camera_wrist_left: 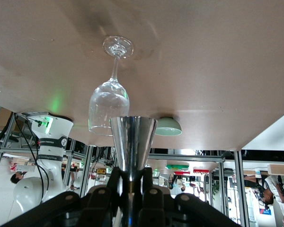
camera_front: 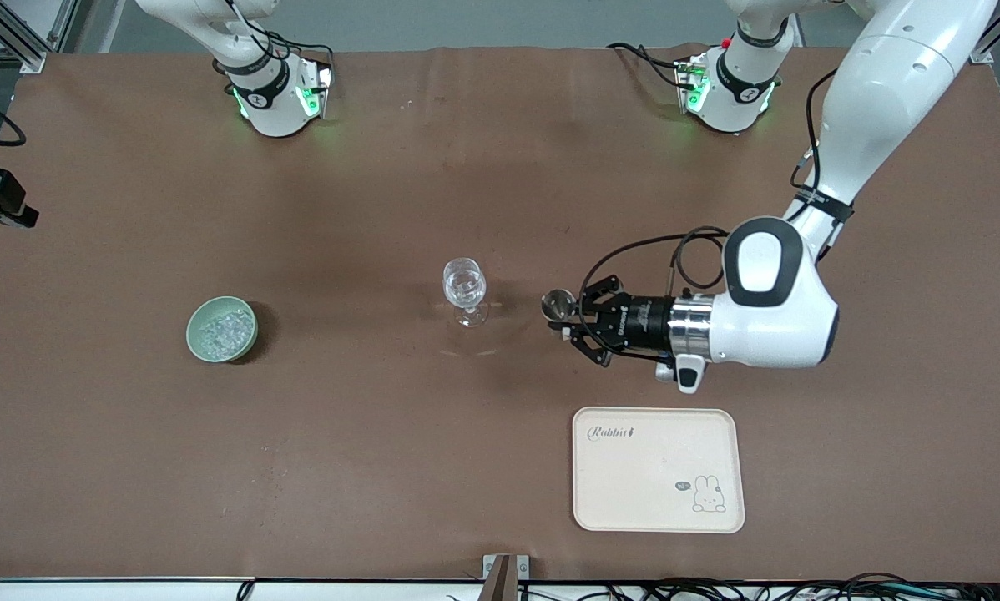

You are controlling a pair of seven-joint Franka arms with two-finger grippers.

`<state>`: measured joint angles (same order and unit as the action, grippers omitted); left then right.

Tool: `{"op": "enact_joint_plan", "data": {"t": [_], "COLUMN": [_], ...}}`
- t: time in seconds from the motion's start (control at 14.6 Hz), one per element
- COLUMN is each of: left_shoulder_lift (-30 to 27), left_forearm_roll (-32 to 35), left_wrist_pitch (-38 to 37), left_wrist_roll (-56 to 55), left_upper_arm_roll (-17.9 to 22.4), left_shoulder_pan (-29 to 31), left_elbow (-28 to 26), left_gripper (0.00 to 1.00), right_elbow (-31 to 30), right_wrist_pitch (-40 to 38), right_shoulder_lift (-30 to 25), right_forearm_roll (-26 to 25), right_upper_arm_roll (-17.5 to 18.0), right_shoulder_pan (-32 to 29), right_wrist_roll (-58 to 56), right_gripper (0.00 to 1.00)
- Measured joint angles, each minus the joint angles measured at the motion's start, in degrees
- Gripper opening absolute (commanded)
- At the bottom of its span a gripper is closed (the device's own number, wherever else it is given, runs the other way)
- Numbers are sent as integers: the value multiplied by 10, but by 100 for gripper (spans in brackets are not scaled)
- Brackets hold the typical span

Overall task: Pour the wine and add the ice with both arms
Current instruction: 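Carry the metal jigger with the left gripper over the wine glass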

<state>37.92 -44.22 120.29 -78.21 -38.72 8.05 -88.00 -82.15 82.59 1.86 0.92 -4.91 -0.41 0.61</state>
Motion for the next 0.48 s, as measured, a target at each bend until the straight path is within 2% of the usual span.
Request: {"op": "enact_joint_plan", "data": {"t": [0.2,0.48], "left_shoulder_lift": [-34,-66], "left_forearm_roll": [0,5], "left_wrist_pitch": [35,99], "left_wrist_roll": [-2,-28], "left_upper_arm_roll": [0,0], "left_shoulder_pan": [-12,-57], "left_elbow": [-48,-97], "left_gripper": [0,0], "right_elbow": [0,0], "right_wrist_pitch": [0,0], "right_shoulder_lift": [0,0], "right_forearm_roll": [0,0], "right_upper_arm_roll": [0,0], "right_shoulder_pan": [0,0], "right_wrist_roll": [0,0], "right_gripper": [3,3]}}
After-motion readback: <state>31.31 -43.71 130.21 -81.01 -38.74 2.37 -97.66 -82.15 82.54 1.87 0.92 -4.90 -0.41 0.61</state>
